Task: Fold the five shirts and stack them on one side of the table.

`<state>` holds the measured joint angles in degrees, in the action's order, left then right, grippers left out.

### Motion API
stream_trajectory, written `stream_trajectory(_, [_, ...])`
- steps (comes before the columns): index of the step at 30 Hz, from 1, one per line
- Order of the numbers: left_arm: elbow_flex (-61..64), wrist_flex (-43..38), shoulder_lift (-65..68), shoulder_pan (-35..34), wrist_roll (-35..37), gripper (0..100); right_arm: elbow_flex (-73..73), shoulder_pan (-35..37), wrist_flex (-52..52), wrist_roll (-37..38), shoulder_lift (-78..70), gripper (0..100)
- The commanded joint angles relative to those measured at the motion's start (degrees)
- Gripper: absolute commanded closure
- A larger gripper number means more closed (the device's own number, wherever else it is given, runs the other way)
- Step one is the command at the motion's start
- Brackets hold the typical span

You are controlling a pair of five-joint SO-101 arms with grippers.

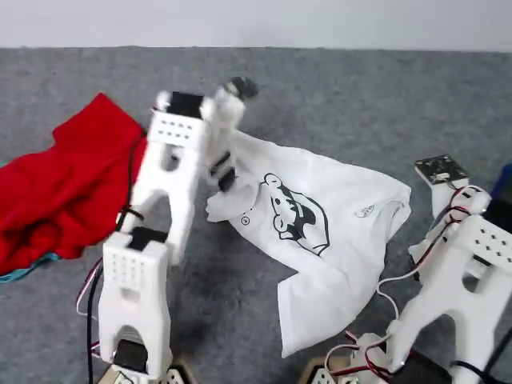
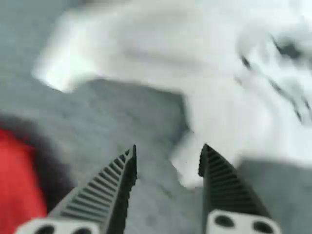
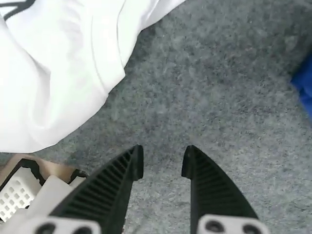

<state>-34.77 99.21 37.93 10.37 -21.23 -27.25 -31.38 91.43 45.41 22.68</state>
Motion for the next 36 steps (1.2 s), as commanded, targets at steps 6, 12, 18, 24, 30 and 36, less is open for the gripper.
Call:
stream_trajectory(6, [17.98,-10.73,-7.56,1.85,-5.63,80,0.62,0.84,-0.22,0.44,1.54,85.4])
stream_trajectory(12, [17.98,-14.95,-5.8,2.64,-5.71,80,0.62,0.84,-0.22,0.44,1.63,85.4])
stream_trajectory(18, [18.07,-19.52,-2.2,2.73,-5.63,80,0.62,0.84,-0.13,0.44,1.98,85.4])
stream_trajectory(24, [17.98,-19.08,-1.49,4.66,-5.89,87,0.62,0.84,-0.13,0.35,1.98,85.4])
stream_trajectory(30, [17.98,-14.95,-1.49,4.66,-5.98,99,0.62,0.84,-0.22,0.18,1.98,85.4])
stream_trajectory(36, [17.89,-1.05,-1.49,0.88,-5.98,99,0.62,0.84,-0.22,0.35,1.98,85.4])
